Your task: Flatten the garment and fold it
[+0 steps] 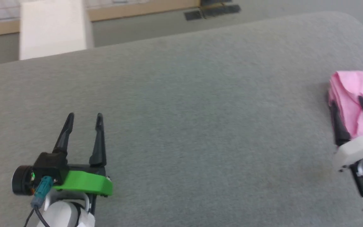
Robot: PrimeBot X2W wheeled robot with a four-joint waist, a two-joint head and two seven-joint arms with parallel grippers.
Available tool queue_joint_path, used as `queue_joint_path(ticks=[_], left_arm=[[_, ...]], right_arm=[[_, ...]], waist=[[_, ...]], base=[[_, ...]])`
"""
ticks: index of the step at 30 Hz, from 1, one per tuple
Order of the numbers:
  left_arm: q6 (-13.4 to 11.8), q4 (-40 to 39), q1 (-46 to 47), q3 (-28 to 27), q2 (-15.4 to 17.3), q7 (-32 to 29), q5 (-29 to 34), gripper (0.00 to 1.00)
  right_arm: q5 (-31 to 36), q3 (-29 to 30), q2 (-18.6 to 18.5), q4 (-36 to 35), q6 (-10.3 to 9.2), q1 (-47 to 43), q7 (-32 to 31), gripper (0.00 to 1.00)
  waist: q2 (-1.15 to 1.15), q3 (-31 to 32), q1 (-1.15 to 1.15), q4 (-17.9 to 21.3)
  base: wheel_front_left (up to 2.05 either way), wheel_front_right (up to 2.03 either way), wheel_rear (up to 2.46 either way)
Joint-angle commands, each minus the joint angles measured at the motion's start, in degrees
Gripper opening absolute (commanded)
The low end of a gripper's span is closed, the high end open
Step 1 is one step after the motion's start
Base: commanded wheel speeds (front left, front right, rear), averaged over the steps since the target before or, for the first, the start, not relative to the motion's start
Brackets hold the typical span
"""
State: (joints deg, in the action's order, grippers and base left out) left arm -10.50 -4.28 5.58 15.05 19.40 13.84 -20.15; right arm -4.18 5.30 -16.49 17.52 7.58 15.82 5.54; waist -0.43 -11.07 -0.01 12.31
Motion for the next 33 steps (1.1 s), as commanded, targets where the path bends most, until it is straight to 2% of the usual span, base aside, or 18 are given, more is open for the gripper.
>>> queue_joint_path(ticks=[1, 6, 14, 25, 33], left_arm=[[-0.4, 0.4, -0.9, -0.5, -0.2, 0.5, -0.4, 1.00], [-0.7, 1.4, -1.7, -1.8, -0.3, 0.8, -0.7, 1.00], [0.5, 5.2, -4.0, -2.6, -0.8, 1.1, -1.4, 1.00], [2.3, 9.8, -7.6, -1.2, -2.4, 1.1, -1.6, 1.00], [3.1, 10.6, -7.5, -0.9, -2.9, 1.2, -1.0, 1.00]], right_arm=[[-0.5, -0.7, 1.1, -2.3, -0.09, -0.8, -0.7, 1.00], [-1.6, -3.5, 4.1, -9.9, -0.09, -3.8, -1.6, 1.00], [-1.5, -5.8, 8.1, -19.5, -0.09, -11.9, -2.3, 1.00], [-0.3, -4.6, 11.5, -25.1, -0.09, -23.2, -4.2, 1.00], [0.3, -5.2, 12.4, -26.5, -0.09, -24.2, -4.9, 1.00]], waist=[[0.43, 3.1, 0.01, -3.9], [0.43, 4.1, 0.01, -6.2], [0.43, 7.2, 0.01, -9.4], [0.43, 11.0, 0.01, -10.2], [0.43, 11.0, 0.01, -9.9]], base=[[0.00, 0.00, 0.00], [0.00, 0.00, 0.00], [0.00, 0.00, 0.00], [0.00, 0.00, 0.00], [0.00, 0.00, 0.00]])
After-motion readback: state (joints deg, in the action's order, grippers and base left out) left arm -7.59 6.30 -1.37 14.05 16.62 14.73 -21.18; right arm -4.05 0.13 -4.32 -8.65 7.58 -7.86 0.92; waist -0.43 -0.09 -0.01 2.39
